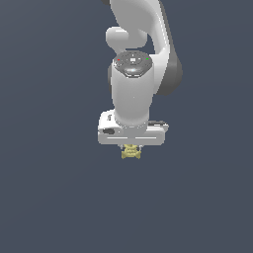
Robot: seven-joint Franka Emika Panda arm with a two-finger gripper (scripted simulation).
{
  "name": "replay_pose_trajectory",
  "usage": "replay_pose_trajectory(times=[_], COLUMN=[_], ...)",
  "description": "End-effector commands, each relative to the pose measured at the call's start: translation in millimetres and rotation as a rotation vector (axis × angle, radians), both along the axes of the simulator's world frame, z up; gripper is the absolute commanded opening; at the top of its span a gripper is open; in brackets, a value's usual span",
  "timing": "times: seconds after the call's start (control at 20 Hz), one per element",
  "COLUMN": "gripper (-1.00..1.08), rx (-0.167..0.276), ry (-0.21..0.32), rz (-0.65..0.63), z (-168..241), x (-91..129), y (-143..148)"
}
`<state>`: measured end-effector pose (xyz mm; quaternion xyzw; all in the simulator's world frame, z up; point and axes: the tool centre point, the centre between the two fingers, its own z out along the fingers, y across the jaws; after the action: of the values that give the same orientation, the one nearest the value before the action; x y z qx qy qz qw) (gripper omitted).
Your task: Pick up the object and move it to a goal position.
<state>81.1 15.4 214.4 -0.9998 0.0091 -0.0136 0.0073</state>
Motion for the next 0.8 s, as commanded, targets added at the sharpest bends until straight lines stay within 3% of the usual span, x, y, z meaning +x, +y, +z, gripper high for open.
replay_pose_trajectory(times=[0.0, 0.75], gripper=[-1.0, -1.0], rx=[0.001, 0.012], ry=[-0.004, -0.026], rz=[0.047, 0.302], z=[24.4, 160.4], x=[-1.6, 1.2], y=[-10.1, -67.5])
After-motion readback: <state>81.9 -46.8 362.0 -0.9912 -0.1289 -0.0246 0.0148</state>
